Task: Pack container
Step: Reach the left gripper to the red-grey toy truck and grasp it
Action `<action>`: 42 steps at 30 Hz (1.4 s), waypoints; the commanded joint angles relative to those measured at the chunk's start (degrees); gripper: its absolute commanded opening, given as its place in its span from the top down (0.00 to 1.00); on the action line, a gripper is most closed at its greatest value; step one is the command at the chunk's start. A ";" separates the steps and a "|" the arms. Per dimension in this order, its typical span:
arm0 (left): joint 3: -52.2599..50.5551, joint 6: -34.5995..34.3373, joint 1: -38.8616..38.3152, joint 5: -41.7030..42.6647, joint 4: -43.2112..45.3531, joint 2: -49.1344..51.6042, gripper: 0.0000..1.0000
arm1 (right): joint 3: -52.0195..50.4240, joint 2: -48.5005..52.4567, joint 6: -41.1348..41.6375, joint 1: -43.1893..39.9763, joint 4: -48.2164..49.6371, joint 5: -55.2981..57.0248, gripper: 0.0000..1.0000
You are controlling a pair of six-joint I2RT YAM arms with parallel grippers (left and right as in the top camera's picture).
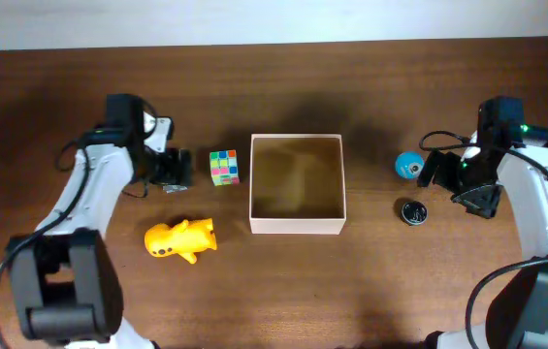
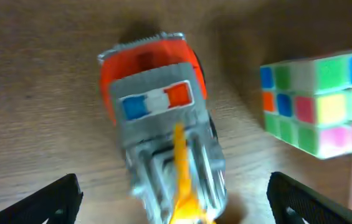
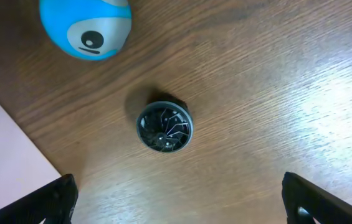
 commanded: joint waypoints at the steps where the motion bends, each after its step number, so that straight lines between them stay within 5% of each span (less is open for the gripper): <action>1: 0.59 -3.15 -4.00 -10.10 0.66 2.67 0.03 | 0.63 0.26 0.55 -0.26 -0.22 -0.76 0.01; 14: 0.57 -13.94 -4.72 -9.31 0.79 9.57 0.07 | 0.63 0.26 0.55 -0.22 -1.22 -0.74 0.01; 16: 0.57 -13.94 -4.74 -8.22 1.01 10.69 0.11 | 0.63 0.26 0.55 -0.22 -1.20 -0.74 0.01; 19: 0.57 -13.92 -4.74 -8.24 1.40 11.15 0.30 | 0.63 0.26 0.55 -0.22 -1.25 -0.74 0.01; 24: 0.92 -13.90 -4.79 -8.24 2.64 11.08 0.41 | 0.63 0.26 0.55 -0.22 -1.46 -0.74 0.01; 33: 8.04 -13.88 -4.79 -8.24 -5.20 11.04 0.46 | 0.63 0.26 0.55 -0.22 -1.46 -0.74 0.01; 42: 15.17 -13.90 -5.09 -8.22 -12.02 10.84 0.72 | 0.63 0.26 0.55 -0.22 -1.44 -0.74 0.02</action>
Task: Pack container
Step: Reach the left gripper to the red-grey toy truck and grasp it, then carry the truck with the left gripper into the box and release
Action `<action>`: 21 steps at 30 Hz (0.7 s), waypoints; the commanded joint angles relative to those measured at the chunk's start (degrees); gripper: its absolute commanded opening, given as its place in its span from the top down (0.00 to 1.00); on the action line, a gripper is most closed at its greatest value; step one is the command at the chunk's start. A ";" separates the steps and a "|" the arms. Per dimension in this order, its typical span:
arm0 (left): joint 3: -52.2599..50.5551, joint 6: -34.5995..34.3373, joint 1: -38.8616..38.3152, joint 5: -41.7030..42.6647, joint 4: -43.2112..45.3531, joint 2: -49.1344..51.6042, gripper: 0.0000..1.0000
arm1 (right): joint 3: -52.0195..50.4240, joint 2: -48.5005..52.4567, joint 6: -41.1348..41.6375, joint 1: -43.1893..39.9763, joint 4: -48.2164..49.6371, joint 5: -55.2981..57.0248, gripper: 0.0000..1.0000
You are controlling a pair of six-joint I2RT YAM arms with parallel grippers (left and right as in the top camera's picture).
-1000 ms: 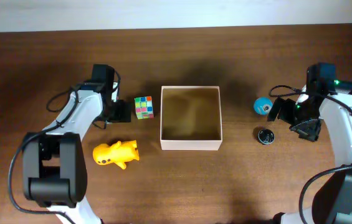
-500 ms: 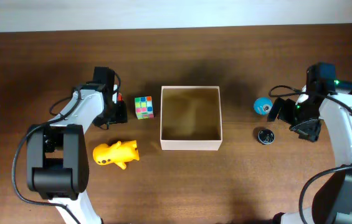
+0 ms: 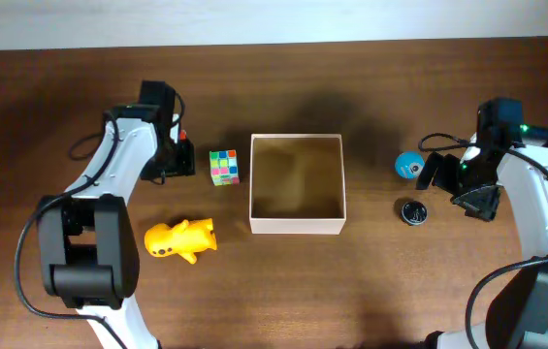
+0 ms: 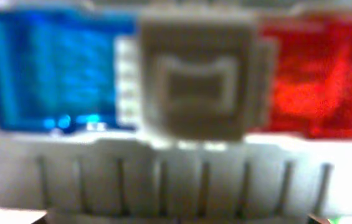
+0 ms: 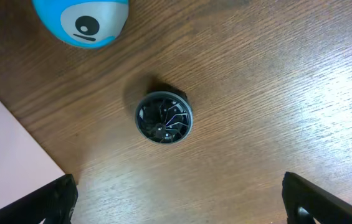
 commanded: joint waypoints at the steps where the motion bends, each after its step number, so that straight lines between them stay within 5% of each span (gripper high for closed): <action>1: 3.45 -0.11 -0.35 0.68 -1.99 0.11 0.72 | 0.63 0.22 0.44 -0.22 0.00 -0.33 0.01; 12: 19.82 -0.13 -11.02 0.50 -13.31 -5.31 0.73 | 0.63 0.22 0.22 -0.22 -0.26 -0.31 0.01; 21: 18.80 -7.13 -22.34 0.39 -14.34 -6.34 0.73 | 0.63 0.22 0.22 -0.22 -0.24 -0.31 0.01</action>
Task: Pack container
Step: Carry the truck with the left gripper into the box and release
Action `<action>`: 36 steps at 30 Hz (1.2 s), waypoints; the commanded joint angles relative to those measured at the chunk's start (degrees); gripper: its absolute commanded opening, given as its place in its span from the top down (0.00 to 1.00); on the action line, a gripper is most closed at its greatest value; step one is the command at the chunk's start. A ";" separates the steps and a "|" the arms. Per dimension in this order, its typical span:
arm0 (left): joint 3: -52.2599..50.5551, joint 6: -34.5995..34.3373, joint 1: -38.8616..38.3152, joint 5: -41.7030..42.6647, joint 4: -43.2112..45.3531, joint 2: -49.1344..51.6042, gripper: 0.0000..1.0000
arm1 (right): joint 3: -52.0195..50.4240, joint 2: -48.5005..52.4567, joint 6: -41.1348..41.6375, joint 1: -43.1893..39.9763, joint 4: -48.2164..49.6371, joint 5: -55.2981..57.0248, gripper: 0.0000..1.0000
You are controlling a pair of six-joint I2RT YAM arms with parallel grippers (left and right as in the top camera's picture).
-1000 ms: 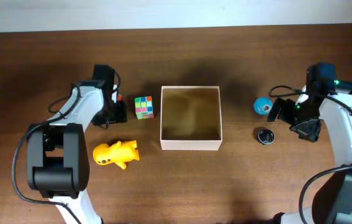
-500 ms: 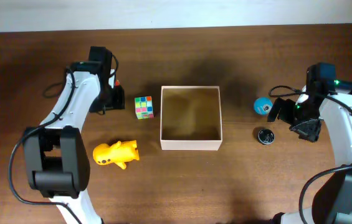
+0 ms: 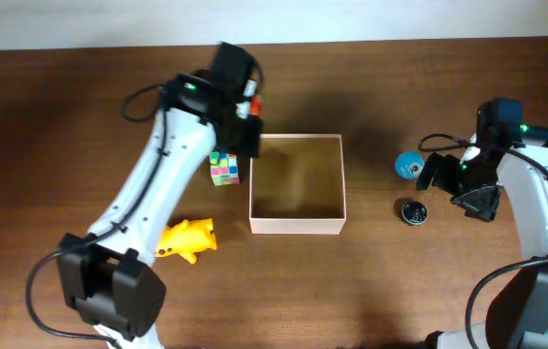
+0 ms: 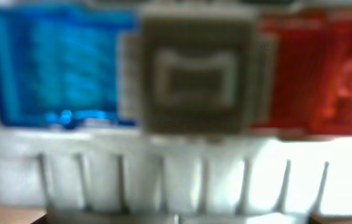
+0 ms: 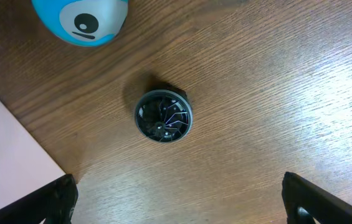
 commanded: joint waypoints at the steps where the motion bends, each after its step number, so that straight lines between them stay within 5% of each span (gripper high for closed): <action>1: -1.55 -5.16 -2.80 0.07 0.33 -0.61 0.72 | 0.63 0.22 0.22 -0.22 -0.02 -0.28 0.01; 17: -17.84 -13.90 -8.24 0.28 14.86 -0.50 0.71 | 0.63 0.22 0.24 -0.22 -0.44 -0.31 0.01; 19: -18.51 -15.26 -8.22 0.28 15.37 -0.33 0.52 | 0.63 0.22 0.24 -0.22 -0.50 -0.31 0.01; 29: -18.12 -15.80 -8.24 0.76 17.03 -0.35 0.24 | 0.63 0.22 0.22 -0.22 -0.50 -0.28 0.02; 36: -16.20 -15.76 -8.24 0.74 16.22 -0.48 0.23 | 0.63 0.22 0.22 -0.22 -0.48 -0.28 0.01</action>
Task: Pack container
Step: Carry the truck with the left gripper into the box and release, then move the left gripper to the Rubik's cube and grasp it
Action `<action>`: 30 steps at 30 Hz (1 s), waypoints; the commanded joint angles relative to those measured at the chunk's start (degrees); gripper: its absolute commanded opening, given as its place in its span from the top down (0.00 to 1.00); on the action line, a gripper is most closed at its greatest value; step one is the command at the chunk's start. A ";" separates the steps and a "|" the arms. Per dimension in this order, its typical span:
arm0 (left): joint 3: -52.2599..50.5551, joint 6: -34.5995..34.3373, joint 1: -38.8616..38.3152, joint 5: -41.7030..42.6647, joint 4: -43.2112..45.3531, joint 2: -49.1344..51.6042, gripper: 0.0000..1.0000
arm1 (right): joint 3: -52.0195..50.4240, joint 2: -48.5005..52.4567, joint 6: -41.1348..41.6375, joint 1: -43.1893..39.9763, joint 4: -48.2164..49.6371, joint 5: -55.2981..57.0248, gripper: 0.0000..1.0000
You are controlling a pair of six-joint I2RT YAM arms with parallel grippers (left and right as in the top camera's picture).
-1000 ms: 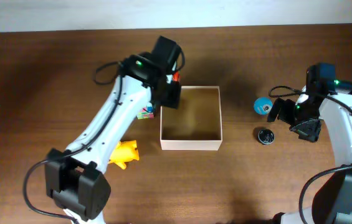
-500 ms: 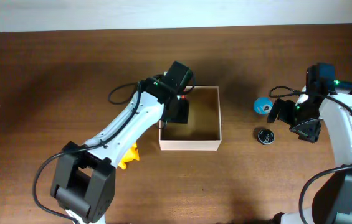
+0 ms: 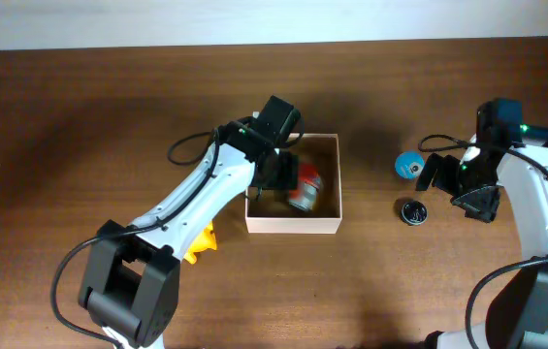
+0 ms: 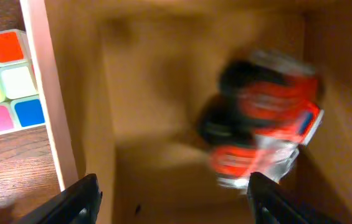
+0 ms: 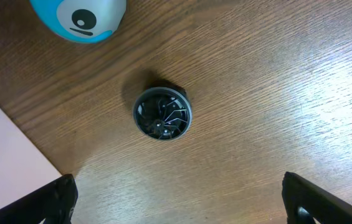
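Observation:
The open pink box [image 3: 293,225] stands mid-table. A red and grey toy truck [image 3: 303,188] [image 4: 263,118] lies blurred inside it, toward the right wall. My left gripper [image 3: 275,167] [image 4: 172,198] hangs open over the box's left half, nothing between its fingers. Left of the box wall shows the colour cube [image 4: 4,84]; the overhead view hides it under my arm. Part of the yellow animal toy [image 3: 199,245] shows by the box's front left. My right gripper [image 3: 467,190] [image 5: 177,198] is open above the black round disc [image 3: 411,211] [image 5: 162,114], beside the blue ball [image 3: 408,165] [image 5: 79,17].
The wooden table [image 3: 80,116] extends around everything. My left arm [image 3: 196,199] crosses diagonally from the front left to the box. A cable loops by the right arm [image 3: 535,208] near the right edge.
My left gripper was shut on the toy truck at the box's back left corner; now it is open over the box and the truck lies inside. The right arm has not moved.
First my left gripper stood open over the truck left of the colour cube. Then it was shut on the truck there, then held it at the box's back left corner. Now the truck is in the box. My right gripper stayed open over the black disc.

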 commanded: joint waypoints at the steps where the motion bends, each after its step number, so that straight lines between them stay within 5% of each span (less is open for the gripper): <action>1: 2.60 -0.46 0.00 0.44 -1.05 -0.42 0.23 | 0.63 0.22 0.24 -0.22 -0.07 -0.28 0.01; 8: 10.91 3.21 0.20 -2.67 -10.45 -1.40 0.22 | 0.63 0.22 0.26 -0.22 -0.02 -0.28 0.01; 12: 14.84 3.23 0.55 -11.13 -17.05 -3.23 0.01 | 0.63 0.22 0.26 -0.22 -0.04 -0.28 0.01; 21: 13.09 4.26 10.40 -15.02 -25.73 -4.61 0.01 | 0.63 0.22 0.28 -0.22 -0.02 -0.28 0.01; 30: 0.22 10.60 17.42 0.11 -7.69 -4.39 0.00 | 0.63 0.22 0.28 -0.22 -0.02 -0.31 0.01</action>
